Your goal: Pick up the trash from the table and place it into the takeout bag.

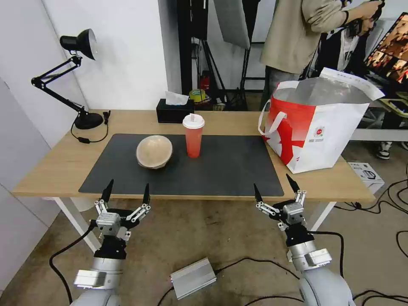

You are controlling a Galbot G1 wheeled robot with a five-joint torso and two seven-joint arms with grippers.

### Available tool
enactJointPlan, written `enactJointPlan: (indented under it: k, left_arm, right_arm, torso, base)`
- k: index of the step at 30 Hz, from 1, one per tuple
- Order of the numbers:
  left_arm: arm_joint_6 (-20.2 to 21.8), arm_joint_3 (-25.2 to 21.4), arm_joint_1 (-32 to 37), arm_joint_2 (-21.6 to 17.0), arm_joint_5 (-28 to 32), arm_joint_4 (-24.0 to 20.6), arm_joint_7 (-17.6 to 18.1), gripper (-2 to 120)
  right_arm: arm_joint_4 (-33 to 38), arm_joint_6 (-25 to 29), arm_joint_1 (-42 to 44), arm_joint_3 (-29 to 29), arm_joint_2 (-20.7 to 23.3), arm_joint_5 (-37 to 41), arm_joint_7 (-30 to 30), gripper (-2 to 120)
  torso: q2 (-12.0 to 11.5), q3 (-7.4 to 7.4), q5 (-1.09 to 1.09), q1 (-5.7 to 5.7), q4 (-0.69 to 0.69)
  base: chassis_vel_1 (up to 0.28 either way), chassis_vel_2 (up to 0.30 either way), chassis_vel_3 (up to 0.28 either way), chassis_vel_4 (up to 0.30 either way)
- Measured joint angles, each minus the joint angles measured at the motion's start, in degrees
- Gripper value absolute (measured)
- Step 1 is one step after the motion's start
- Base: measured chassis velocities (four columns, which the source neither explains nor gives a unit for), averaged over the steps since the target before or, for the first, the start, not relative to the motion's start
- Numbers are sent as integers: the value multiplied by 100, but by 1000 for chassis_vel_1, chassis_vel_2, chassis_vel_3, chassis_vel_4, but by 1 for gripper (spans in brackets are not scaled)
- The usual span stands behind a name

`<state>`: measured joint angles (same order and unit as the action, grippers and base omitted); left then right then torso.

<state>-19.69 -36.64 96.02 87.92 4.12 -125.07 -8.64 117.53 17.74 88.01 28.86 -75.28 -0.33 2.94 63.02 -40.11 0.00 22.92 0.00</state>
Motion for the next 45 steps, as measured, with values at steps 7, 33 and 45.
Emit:
enactJointPlan:
  k: [7, 33, 45]
  left_arm:
    - [-83, -43, 76, -16, 31, -1, -25, 100]
    - [-417, -451, 255, 157, 108, -41, -197, 100]
    - [-415, -445, 209, 330, -7, 27, -248, 100]
  right_arm:
    - [41, -154, -120, -160, 48, -25, -16, 100]
    - [-255, -745, -1247, -779, 1171, 1026, 41, 100]
    - [-771, -1071, -2120, -1354, 1509, 1741, 236, 100]
  torso:
    - [0, 0, 0, 0, 0]
    - [0, 0, 1, 0, 0]
    - [0, 0, 1, 0, 0]
  base:
    - [0, 0, 0, 0]
    - [0, 0, 0, 0]
    - [0, 0, 0, 0]
